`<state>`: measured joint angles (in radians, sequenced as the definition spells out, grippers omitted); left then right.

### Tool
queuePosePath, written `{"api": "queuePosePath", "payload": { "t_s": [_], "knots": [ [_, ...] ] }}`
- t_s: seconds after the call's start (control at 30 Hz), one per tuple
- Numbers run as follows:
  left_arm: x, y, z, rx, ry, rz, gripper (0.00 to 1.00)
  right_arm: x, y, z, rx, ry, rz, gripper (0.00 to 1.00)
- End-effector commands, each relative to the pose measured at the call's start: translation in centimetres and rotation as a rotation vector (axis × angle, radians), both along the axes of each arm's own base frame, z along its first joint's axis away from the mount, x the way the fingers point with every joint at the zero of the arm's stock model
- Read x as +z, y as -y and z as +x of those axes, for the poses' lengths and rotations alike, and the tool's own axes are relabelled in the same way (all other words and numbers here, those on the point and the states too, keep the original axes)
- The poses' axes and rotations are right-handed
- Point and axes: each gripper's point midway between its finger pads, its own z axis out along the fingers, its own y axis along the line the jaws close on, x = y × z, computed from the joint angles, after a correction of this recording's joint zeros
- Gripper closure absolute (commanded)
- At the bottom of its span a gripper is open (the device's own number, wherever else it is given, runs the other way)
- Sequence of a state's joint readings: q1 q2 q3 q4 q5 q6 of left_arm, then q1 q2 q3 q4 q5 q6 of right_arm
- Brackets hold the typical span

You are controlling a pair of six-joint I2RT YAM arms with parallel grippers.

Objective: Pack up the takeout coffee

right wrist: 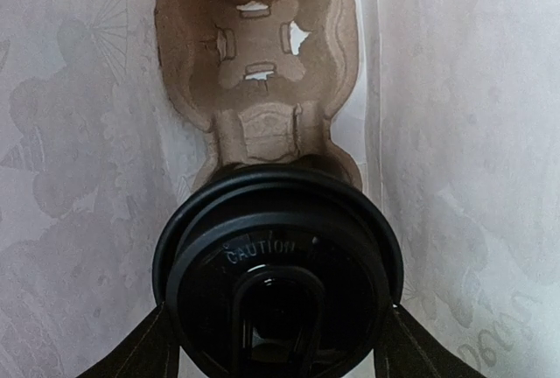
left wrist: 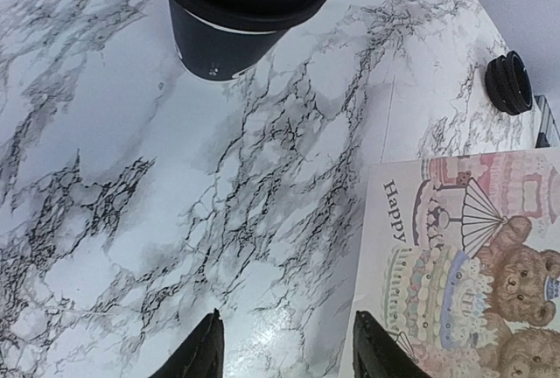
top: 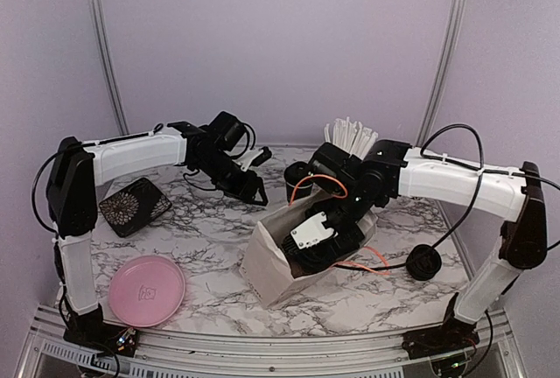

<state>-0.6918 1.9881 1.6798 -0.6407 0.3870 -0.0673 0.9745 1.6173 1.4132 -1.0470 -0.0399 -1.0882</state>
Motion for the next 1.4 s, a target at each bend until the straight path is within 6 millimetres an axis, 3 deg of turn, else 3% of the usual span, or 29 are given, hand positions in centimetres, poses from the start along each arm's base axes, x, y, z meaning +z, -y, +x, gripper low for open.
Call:
{"api": "queuePosePath", "payload": {
  "t_s": [0.0, 0.23, 0.6, 0.8, 1.07, 1.23, 1.37],
  "knots": [
    [1.7, -1.6, -0.3, 0.027, 0.024, 0.008, 0.49, -0.6, 2.2, -3.0, -0.021, -0.196, -0.128, 0.53],
    [2.5, -2.0, -0.1, 0.040, 0.033, 0.004, 0.49, -0.7, 2.3, -4.1, -0.037, -0.306, -0.153, 0.53],
    [3.8, -2.1, 0.0, 0.055, 0.045, -0.009, 0.48, -5.6, 4.0, -1.4, -0.105, -0.229, -0.154, 0.53],
    [5.5, -2.6, -0.4, 0.053, 0.074, -0.027, 0.48, -3.1, 3.2, -1.9, -0.101, -0.259, -0.113, 0.47],
    [8.1, -3.2, -1.1, 0.043, 0.122, -0.042, 0.44, 0.6, 2.5, -3.2, -0.138, -0.357, -0.087, 0.03],
    [9.4, -3.2, -1.4, 0.037, 0.137, -0.065, 0.43, 1.8, 2.3, -1.9, -0.162, -0.305, -0.041, 0.01],
    [11.9, -2.7, -2.2, -0.005, 0.172, -0.121, 0.43, 3.4, 2.0, 0.2, -0.210, -0.292, 0.036, 0.01]
  ]
}}
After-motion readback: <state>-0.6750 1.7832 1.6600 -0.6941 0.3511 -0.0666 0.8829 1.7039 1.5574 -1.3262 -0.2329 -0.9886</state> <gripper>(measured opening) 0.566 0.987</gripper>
